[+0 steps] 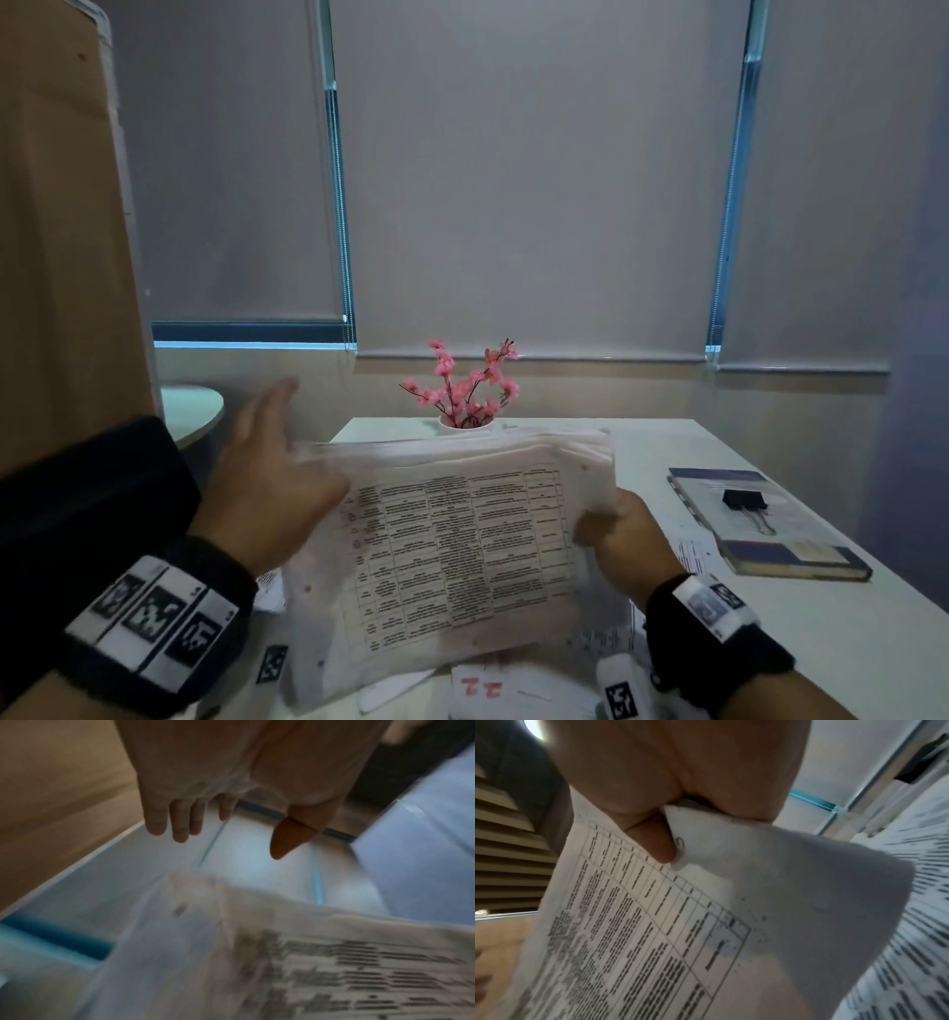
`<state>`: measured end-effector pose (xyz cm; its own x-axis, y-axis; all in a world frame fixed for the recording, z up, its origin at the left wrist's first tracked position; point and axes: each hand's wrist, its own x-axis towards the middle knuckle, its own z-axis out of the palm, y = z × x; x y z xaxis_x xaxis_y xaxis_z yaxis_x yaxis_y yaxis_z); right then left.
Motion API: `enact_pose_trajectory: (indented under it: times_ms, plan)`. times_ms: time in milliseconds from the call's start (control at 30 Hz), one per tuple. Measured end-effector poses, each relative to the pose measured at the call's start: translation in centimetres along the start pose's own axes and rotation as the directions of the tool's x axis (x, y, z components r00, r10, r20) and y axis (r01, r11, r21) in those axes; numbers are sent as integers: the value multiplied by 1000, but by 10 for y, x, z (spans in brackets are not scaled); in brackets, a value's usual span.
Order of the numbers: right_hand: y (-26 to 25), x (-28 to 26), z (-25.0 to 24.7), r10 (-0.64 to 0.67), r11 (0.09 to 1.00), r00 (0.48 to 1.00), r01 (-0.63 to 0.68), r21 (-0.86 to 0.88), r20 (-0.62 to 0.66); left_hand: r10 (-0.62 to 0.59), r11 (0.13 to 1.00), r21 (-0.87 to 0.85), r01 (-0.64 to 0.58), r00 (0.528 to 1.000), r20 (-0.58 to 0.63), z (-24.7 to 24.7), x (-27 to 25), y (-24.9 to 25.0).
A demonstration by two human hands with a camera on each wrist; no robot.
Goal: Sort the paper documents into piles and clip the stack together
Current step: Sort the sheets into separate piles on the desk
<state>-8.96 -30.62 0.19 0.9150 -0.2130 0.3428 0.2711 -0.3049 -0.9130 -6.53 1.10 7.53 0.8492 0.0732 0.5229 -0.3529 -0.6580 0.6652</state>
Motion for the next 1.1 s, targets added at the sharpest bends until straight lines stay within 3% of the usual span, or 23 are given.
enact_pose_trajectory:
  times_ms: [67, 167, 233, 333, 433, 500, 567, 633, 667, 800, 900, 1000, 1100]
  plan:
    - [-8, -1, 4, -28, 1000, 1000, 28, -15, 2, 188, 933, 270, -235, 964, 189, 0, -8, 36]
    - [-21, -3, 7, -107, 993, 994, 108, -55, 16, 127, 774, 504, -385, 873, 472, 12, -6, 67]
    - [-29, -5, 8, -176, 982, 984, 177, -67, 23, 105, 760, 499, -415, 837, 537, 14, 8, 74]
    - [-39, -8, 5, -296, 952, 955, 294, -83, -16, 94, 854, 370, -366, 807, 583, 10, 21, 74]
    - [-36, 1, -6, -280, 960, 911, 264, -93, -302, 104, 943, 228, -240, 868, 485, -5, 23, 68]
    - [-35, 6, -8, -124, 978, 908, 181, 106, -399, 83, 994, 37, -106, 915, 395, -14, 23, 62]
    - [-37, 10, 1, 59, 904, 966, 56, 424, -253, 41, 980, -196, 35, 928, 370, -19, 23, 55]
    - [-44, 8, 20, 110, 810, 992, -55, 584, -59, 16, 936, -335, 111, 934, 356, -13, 21, 50]
    - [-48, 6, 29, 98, 807, 994, -57, 587, -38, 0, 918, -372, 136, 940, 341, -6, 18, 48]
    - [-72, 6, 52, -3, 907, 963, 116, 406, -268, -89, 841, -510, 179, 976, 197, 30, 5, 38]
    - [-87, 2, 56, -154, 934, 945, 234, 269, -288, -91, 734, -656, 176, 983, 161, 48, -11, 39]
    - [-71, -2, 60, -154, 971, 948, 199, 137, -280, -157, 669, -695, 263, 964, 214, 66, -28, 23]
    - [-46, -9, 61, -39, 990, 974, 69, 125, -225, -206, 702, -630, 332, 942, 266, 74, -41, 0]
